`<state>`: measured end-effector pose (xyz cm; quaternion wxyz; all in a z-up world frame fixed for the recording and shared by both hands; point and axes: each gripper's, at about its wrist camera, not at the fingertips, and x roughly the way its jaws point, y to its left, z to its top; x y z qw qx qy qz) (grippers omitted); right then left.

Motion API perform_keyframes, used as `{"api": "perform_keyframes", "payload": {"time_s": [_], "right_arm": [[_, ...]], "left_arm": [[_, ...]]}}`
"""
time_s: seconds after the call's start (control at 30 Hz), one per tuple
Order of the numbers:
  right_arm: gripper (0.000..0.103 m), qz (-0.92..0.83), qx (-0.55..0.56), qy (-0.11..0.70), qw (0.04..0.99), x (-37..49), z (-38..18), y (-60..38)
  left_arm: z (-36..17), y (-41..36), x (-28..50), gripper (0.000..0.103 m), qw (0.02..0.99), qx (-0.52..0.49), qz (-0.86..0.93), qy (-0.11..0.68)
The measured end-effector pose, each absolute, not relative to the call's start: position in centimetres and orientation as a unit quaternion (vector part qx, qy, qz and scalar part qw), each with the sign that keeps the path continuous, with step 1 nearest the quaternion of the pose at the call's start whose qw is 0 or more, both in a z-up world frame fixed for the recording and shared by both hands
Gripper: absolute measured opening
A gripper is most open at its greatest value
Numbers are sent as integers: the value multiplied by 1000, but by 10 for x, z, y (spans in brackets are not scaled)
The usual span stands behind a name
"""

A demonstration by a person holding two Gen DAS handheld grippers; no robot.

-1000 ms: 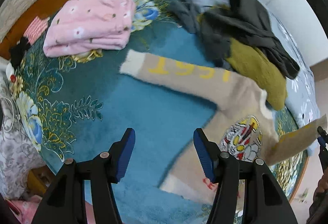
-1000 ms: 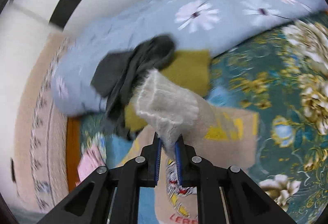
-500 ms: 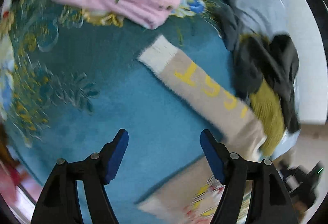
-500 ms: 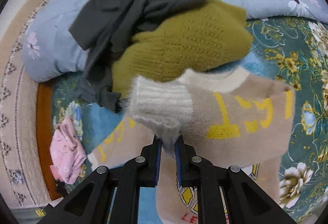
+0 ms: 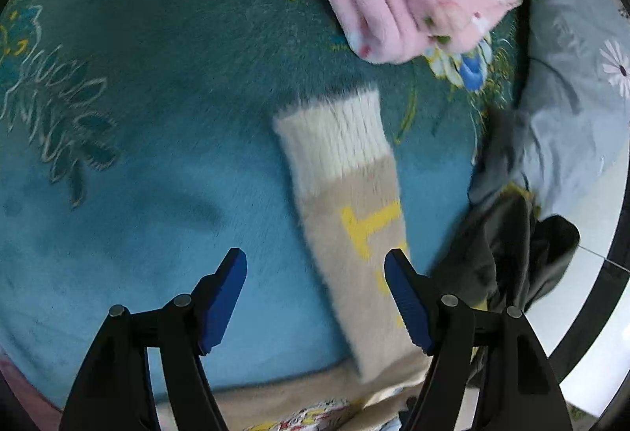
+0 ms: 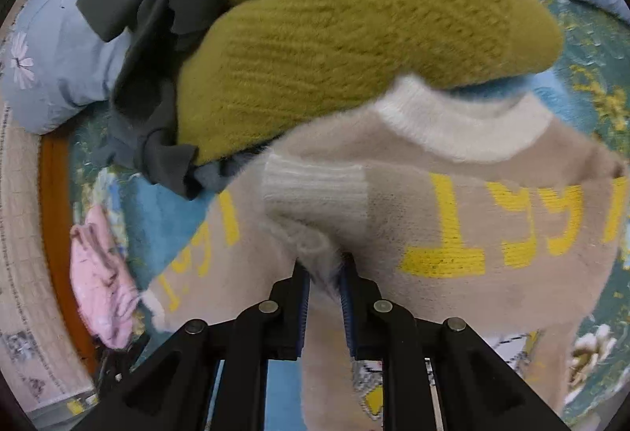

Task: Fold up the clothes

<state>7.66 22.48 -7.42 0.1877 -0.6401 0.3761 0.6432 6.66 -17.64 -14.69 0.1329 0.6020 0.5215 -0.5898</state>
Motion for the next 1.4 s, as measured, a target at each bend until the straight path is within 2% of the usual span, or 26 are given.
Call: {"api": "perform_keyframes", "payload": {"time_s": [0.03, 0.07, 0.3, 0.37, 0.4, 0.43, 0.47, 0.5, 0.53, 0.63, 0.73, 0.9, 1.07, 1.23, 1.4], "right_arm": [[30, 643, -639, 385, 175, 77, -75, 225], [33, 644, -637, 392, 164, 78, -75, 225], [35, 654, -618, 409, 155, 113, -49, 235], [36, 656, -618, 403, 162, 131, -39, 240], [36, 655, -619, 400, 166, 139, -35, 243], [36, 654, -620, 398, 173, 149, -31, 247], [36, 651, -621, 398, 179, 158, -27, 251], [36, 650, -620, 399, 185, 166, -23, 255], [36, 648, -617, 402, 193, 175, -20, 259], [36, 646, -603, 418, 211, 199, -9, 270], [36, 645, -587, 436, 224, 220, 1, 279], [36, 647, -562, 462, 229, 246, 13, 285], [36, 648, -533, 492, 233, 274, 21, 291], [36, 647, -509, 515, 241, 306, 25, 303], [36, 632, -486, 543, 265, 348, 18, 320]], "left_arm": [[-148, -176, 63, 73, 134, 602, -591, 520], [-150, -176, 59, 73, 136, 602, -593, 517], [-160, -175, 39, 72, 159, 603, -597, 505], [-163, -175, 35, 67, 166, 602, -596, 505], [-162, -174, 33, 55, 168, 605, -597, 499], [-161, -173, 31, 39, 171, 608, -598, 494], [-160, -172, 29, 30, 174, 611, -598, 489], [-159, -171, 27, 16, 176, 614, -598, 484], [-158, -170, 25, 10, 178, 616, -600, 479], [-131, -162, 21, 10, 161, 601, -633, 461], [-86, -143, 12, 9, 113, 592, -686, 407], [-2, -107, 8, 9, -22, 551, -758, 347], [75, -18, 13, 9, -151, 528, -802, 235], [113, 73, 43, 9, -244, 523, -804, 144], [105, 169, 96, 9, -320, 549, -770, 61]]}}
